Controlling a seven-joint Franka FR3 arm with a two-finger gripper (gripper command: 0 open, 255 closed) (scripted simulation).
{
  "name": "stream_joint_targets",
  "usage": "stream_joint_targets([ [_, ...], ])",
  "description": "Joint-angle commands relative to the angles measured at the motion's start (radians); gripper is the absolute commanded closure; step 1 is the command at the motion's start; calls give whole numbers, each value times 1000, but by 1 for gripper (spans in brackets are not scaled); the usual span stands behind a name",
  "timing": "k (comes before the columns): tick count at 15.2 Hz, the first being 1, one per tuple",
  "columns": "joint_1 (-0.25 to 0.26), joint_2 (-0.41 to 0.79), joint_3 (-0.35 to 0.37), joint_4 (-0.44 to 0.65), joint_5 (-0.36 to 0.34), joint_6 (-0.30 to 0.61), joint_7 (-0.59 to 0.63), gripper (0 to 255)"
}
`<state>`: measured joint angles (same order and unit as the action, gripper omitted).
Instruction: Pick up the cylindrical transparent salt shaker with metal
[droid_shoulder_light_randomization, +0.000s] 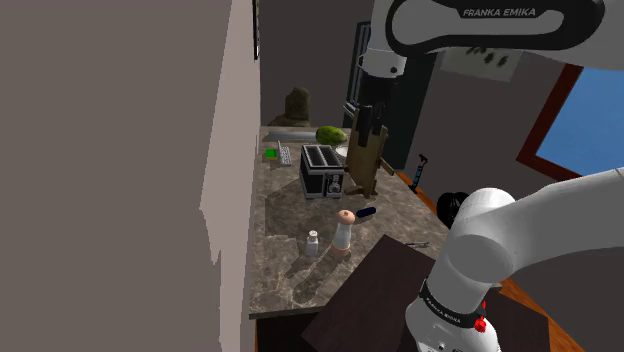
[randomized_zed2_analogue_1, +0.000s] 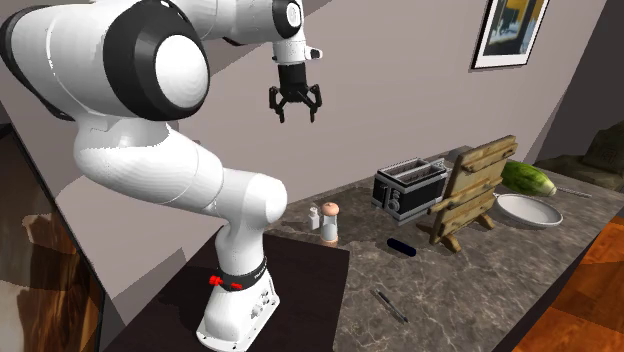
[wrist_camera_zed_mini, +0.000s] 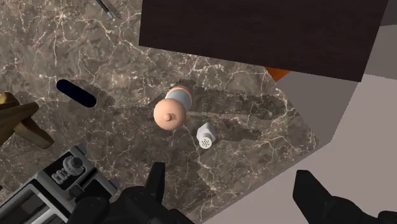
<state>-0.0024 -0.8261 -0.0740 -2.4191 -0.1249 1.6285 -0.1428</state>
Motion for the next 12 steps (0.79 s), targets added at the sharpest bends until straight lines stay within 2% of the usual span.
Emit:
stream_joint_targets([
  [1, 0, 0, 0, 0, 0, 0, 0, 0],
  [7, -27, -7, -11, -210, -58, 236, 29, 0],
  [12, -63, 47, -25, -351, -119, 458, 63, 0],
])
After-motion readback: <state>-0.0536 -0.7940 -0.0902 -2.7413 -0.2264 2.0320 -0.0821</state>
